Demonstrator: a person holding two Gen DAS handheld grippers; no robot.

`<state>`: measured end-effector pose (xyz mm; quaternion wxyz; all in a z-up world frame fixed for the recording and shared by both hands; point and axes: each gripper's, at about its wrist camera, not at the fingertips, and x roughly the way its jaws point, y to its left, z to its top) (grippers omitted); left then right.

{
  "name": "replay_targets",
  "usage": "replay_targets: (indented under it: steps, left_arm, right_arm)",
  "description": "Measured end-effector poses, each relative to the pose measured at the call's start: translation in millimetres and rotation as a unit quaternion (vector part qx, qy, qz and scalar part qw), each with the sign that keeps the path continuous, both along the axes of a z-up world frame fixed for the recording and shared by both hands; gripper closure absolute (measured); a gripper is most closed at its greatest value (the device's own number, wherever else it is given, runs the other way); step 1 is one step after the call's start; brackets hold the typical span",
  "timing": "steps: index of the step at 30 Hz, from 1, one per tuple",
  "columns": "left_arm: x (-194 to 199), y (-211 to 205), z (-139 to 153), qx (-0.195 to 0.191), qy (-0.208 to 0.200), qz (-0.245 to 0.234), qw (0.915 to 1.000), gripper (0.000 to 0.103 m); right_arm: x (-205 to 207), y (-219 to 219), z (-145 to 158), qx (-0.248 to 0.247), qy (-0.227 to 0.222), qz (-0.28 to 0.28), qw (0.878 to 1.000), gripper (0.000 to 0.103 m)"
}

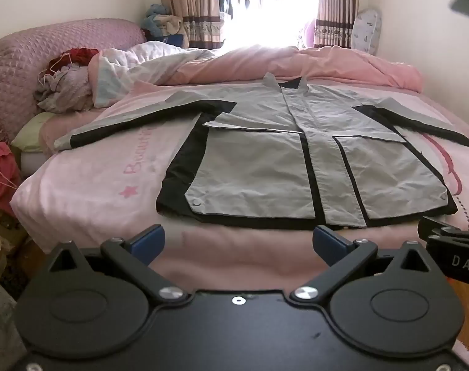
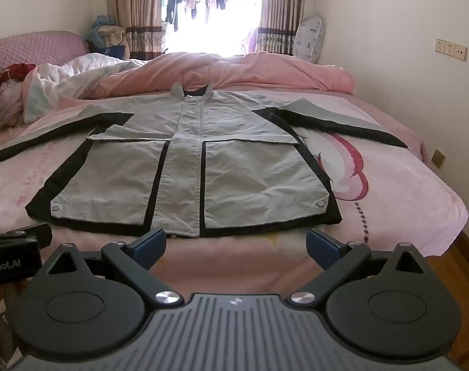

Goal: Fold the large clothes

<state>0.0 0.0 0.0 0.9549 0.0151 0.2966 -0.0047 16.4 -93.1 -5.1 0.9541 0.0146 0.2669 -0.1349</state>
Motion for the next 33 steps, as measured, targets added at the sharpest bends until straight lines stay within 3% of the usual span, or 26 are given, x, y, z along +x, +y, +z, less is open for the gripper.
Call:
replay_targets:
  steps: [33]
  left_arm:
    - [-0.8, -0.4, -1.4, 0.001, 0.003, 0.001, 1.0, 0.0]
  right_arm:
    - [-2.2, -1.0, -2.6, 0.0, 0.001, 0.0, 1.0, 0.0]
